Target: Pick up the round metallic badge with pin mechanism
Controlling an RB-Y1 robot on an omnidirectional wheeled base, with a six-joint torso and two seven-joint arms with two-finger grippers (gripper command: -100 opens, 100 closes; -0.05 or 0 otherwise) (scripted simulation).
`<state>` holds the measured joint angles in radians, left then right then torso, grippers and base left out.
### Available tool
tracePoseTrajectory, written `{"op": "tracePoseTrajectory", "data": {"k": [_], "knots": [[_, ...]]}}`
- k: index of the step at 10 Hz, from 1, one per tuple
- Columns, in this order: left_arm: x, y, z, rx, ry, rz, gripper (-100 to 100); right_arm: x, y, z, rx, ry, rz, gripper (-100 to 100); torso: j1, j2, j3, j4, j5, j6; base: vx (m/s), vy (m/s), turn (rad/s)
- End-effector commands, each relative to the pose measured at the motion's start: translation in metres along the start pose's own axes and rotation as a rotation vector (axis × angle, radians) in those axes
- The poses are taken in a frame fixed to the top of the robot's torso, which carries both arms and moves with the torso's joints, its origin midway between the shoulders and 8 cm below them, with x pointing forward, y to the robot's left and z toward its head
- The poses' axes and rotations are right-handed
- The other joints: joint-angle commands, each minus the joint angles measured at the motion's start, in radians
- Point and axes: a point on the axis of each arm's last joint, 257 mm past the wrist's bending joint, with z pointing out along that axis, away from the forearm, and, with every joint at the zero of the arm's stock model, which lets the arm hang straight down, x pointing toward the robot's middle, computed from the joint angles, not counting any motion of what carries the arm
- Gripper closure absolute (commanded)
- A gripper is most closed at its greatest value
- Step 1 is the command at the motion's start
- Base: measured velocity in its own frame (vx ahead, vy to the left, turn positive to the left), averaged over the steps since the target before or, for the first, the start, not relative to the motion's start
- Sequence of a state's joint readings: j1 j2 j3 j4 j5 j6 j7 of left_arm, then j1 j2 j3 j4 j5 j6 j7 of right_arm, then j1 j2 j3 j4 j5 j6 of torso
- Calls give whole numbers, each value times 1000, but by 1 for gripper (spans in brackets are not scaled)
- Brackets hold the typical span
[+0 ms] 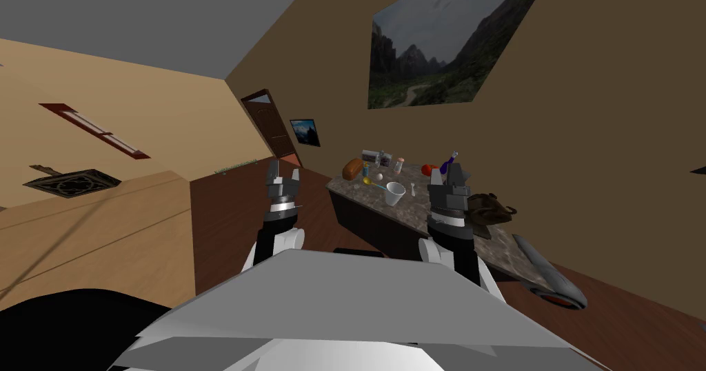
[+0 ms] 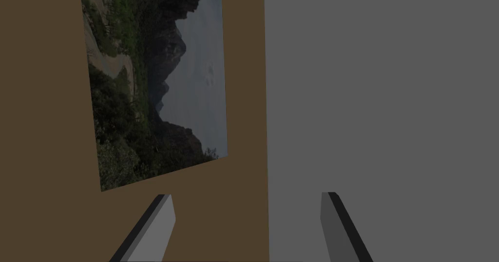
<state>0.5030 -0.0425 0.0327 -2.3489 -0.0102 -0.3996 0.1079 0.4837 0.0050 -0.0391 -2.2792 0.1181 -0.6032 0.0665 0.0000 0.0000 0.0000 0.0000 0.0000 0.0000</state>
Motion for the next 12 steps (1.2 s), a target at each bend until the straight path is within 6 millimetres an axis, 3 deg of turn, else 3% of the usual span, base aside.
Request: {"op": "tracePoseTrajectory", "data": {"k": [1,12], "knots": [[4,4,1,-17,32,7,-100,0,0,0,0,0,0,0,0,0,0,0,0,0,3,10,-10],[9,69,5,-271,124,-46,-100,0,0,0,0,0,0,0,3,0,0,0,1,0,-6,49,-33]]}}
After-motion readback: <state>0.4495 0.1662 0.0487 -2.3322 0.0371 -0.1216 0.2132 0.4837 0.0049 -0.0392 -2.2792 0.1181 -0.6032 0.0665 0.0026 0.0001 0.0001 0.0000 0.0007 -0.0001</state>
